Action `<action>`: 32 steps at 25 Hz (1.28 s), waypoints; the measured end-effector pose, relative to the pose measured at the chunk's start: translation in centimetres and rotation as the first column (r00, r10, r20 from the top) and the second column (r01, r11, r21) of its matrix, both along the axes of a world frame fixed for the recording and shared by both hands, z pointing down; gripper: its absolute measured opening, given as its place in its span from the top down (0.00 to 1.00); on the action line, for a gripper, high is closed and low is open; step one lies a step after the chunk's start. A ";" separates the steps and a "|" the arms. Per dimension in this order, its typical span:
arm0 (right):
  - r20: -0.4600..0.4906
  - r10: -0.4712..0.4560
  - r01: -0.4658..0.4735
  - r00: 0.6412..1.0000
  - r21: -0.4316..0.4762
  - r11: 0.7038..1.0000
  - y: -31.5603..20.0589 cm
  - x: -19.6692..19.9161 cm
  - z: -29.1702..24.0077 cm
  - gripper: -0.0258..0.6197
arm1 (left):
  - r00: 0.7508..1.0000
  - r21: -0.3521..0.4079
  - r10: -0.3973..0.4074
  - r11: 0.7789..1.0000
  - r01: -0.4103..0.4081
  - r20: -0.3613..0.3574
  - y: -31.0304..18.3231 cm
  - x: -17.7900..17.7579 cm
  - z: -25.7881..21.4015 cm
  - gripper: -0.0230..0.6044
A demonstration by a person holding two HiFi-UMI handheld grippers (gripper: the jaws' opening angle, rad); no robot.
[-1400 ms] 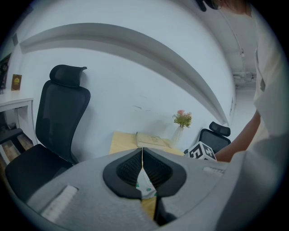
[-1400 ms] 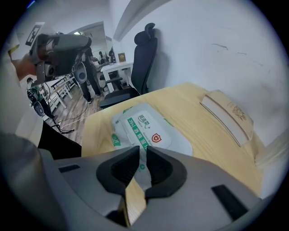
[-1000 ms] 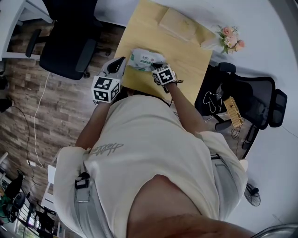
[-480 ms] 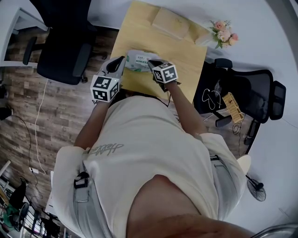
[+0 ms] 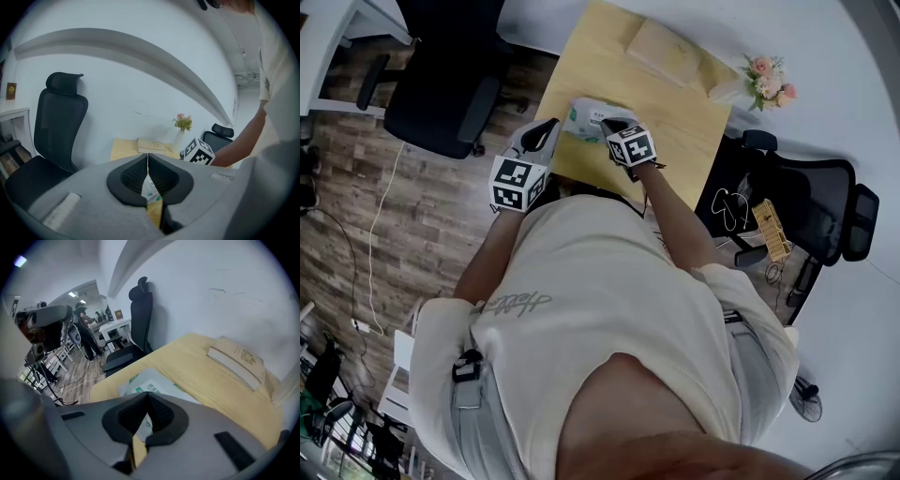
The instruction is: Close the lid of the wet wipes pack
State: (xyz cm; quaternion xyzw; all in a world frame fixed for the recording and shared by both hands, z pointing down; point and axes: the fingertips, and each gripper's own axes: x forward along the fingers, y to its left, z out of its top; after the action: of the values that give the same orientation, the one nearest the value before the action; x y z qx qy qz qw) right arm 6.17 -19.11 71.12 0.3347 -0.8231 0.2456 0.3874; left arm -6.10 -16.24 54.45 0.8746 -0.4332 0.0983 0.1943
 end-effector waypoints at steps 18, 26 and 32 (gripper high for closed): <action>0.051 0.051 -0.044 0.997 -0.127 0.991 0.5 0.0 2.8 0.96 | 0.998 -0.017 -0.070 0.997 0.069 -0.011 -0.1 -2.0 0.6 0.94; -0.018 0.051 -0.051 0.999 0.039 0.998 0.2 1.4 1.2 0.96 | 1.000 -0.005 0.000 1.000 0.000 0.000 -0.7 0.3 -0.5 0.94; 0.126 0.167 -0.176 0.978 0.057 0.983 1.4 4.9 -2.0 0.96 | 0.993 0.027 0.113 0.993 -0.114 0.040 -2.5 2.7 -1.7 0.94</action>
State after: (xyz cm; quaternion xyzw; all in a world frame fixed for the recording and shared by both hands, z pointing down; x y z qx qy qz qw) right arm 11.03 -17.75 69.16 0.4020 -0.8210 0.2696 0.3028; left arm -3.40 -18.71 52.78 0.8985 -0.3879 0.1197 0.1671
